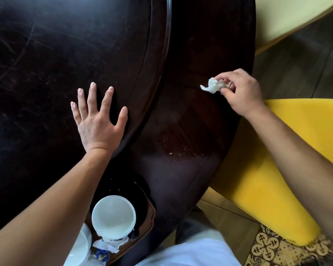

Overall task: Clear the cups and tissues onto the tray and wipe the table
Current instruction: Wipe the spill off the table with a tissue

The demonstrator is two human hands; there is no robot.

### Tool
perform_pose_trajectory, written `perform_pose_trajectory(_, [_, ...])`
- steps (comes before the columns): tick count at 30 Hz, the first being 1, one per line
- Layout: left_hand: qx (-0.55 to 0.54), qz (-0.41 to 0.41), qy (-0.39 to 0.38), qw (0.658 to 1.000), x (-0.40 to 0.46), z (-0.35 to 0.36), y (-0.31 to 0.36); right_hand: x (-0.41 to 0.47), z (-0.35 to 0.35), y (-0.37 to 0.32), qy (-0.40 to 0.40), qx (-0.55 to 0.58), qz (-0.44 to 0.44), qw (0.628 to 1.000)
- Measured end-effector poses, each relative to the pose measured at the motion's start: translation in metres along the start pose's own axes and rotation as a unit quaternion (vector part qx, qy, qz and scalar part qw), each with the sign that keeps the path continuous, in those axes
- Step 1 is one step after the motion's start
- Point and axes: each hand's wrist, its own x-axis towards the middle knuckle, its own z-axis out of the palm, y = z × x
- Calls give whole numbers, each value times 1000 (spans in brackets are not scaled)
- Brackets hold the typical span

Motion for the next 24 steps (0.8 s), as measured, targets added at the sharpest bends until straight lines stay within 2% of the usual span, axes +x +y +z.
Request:
perform_pose_trajectory(11, [1,6,6,1000,-2,1,-4,-106,32,-36,-84,2,-25,996])
perform_pose_trajectory(17, [1,6,3,1000,-1,0,-3,-159,47,-70,-138,21,-82,987])
perform_pose_trajectory(20, [-2,5,1,1000,0,-1,-2,-150,42,-73,-110,39,-83,990])
perform_pose_trajectory(24, [-1,5,1,1000,-1,-1,-1,-94,26,-57,2,46,-30,999])
